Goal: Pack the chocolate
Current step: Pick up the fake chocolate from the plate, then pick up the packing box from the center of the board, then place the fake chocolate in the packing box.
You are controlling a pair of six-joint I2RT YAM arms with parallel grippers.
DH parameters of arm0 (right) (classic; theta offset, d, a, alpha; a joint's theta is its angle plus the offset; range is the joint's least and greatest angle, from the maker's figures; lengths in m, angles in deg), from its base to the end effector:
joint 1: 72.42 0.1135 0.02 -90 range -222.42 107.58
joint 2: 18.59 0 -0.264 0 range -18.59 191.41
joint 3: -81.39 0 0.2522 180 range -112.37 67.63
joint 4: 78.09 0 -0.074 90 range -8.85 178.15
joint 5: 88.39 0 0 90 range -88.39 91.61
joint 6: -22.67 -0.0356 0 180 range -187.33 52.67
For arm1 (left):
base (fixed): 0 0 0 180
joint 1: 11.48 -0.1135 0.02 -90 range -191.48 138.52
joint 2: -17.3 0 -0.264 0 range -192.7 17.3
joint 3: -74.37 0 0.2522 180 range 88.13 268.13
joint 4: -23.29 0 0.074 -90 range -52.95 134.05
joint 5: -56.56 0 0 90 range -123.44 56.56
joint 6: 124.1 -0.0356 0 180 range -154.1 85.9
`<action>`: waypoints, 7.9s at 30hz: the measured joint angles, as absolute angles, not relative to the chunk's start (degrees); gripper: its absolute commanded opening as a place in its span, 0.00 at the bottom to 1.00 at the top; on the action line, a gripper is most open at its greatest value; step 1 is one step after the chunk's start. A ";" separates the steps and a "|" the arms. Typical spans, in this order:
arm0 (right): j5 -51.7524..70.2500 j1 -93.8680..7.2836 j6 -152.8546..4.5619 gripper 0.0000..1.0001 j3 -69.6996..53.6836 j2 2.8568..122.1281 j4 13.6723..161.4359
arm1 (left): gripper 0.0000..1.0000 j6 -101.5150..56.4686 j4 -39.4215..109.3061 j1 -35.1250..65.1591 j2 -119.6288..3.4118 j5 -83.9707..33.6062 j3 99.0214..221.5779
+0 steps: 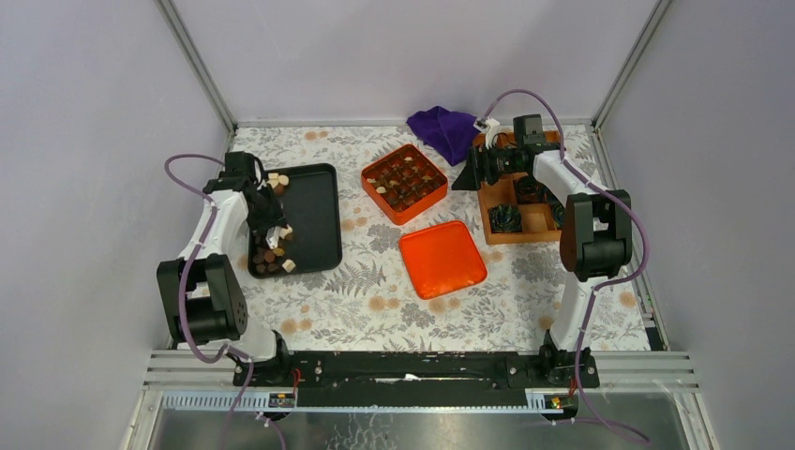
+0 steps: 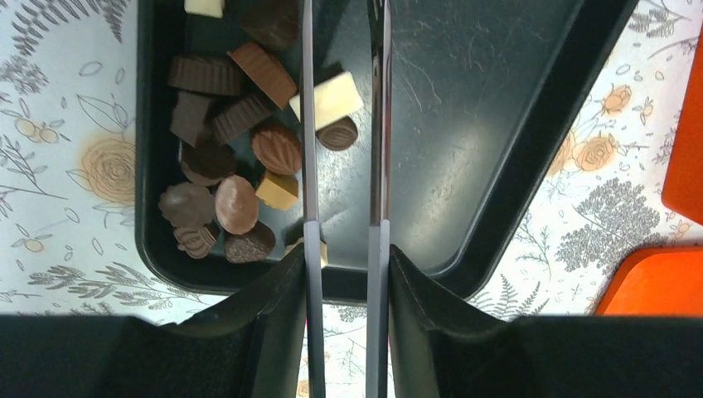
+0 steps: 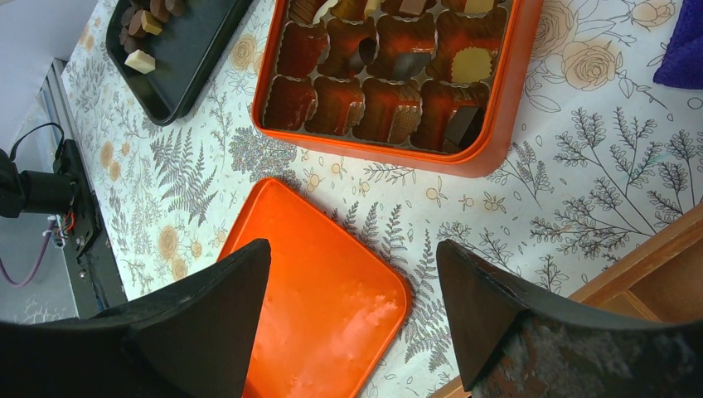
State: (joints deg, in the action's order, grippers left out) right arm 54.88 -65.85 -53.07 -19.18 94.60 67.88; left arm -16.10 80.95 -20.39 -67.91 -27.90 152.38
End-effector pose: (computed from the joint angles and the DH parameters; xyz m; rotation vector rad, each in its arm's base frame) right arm 0.4294 0.0782 0.2318 -0.8080 2.0315 1.0158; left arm 0.2916 0.0422 0.2459 -0.6013 2.6389 -0.1784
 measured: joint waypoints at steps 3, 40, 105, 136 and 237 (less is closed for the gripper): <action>54.88 -65.85 -53.07 0.81 -19.16 94.60 67.88 | 0.42 -17.04 81.38 -21.59 -70.08 -27.42 154.63; 54.88 -65.85 -53.07 0.81 -19.11 94.60 67.88 | 0.47 -21.39 84.42 -22.16 -82.49 -29.80 167.20; 55.26 -65.85 -53.24 0.81 -19.11 94.60 67.88 | 0.46 -23.25 86.24 -17.00 -86.56 -26.48 172.31; 55.23 -65.85 -53.22 0.81 -19.13 94.60 67.86 | 0.00 -22.86 88.05 -14.97 -88.83 -28.19 176.47; 18.80 -47.80 -33.22 0.00 -46.50 103.12 76.31 | 0.00 -10.99 51.59 14.69 -57.79 -17.30 149.65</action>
